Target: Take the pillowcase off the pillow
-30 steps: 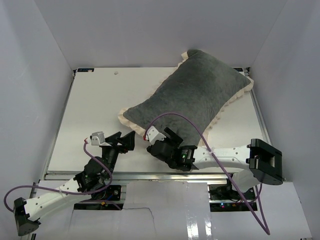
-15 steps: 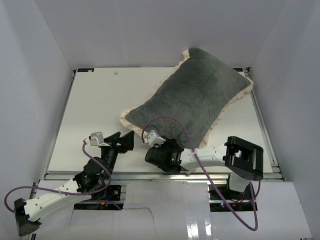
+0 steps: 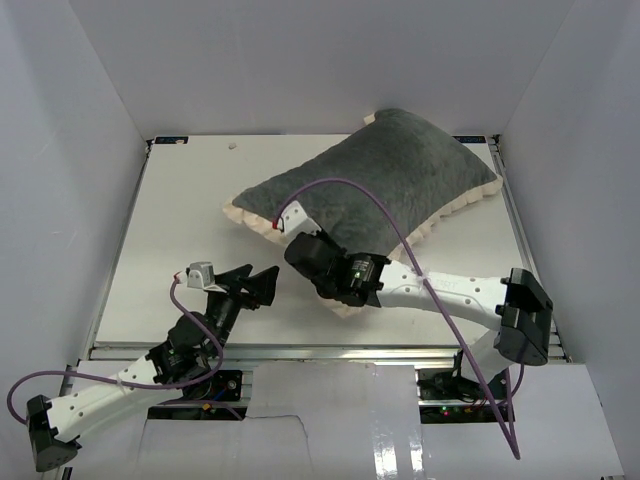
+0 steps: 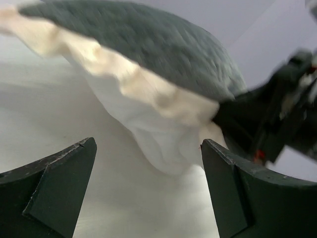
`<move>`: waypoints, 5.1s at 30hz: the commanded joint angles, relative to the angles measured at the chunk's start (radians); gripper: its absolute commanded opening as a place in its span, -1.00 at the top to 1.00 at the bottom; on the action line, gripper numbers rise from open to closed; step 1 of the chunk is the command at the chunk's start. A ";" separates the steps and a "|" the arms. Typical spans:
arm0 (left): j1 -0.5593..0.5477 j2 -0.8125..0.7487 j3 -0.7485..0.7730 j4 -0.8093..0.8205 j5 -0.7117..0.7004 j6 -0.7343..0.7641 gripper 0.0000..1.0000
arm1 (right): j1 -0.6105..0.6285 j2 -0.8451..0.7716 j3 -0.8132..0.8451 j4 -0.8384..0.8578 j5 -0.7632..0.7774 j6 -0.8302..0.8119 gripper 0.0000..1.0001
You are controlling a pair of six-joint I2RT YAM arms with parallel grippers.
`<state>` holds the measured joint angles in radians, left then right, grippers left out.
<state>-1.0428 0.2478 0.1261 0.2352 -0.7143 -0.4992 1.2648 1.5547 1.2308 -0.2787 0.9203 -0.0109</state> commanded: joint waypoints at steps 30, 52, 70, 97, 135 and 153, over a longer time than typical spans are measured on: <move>-0.002 0.536 0.153 0.052 0.182 -0.216 -0.96 | -0.499 -0.274 -0.069 0.233 -0.594 0.313 -0.84; 0.003 0.800 0.156 -0.024 0.257 -0.418 -0.96 | -1.182 -0.252 -0.540 0.647 -0.854 0.577 -0.82; 0.006 0.706 0.112 0.053 0.259 -0.392 0.57 | -1.328 0.056 -0.654 1.104 -0.960 0.608 -0.87; 0.006 0.496 0.392 -0.112 0.576 -0.332 1.00 | -1.338 -0.322 -0.575 0.949 -0.867 0.487 0.85; 0.592 0.849 0.794 -0.388 0.734 -0.131 -0.66 | -1.063 0.193 0.315 0.327 -1.167 0.192 -0.75; 0.550 0.752 0.506 -0.271 0.956 -0.191 -0.53 | -0.764 -0.140 -0.056 0.160 -1.054 0.169 -0.69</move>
<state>-0.4866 1.0115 0.6495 -0.1108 0.1719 -0.6765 0.4362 1.4803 1.2293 -0.1181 -0.1539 0.1486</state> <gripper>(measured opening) 0.766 0.845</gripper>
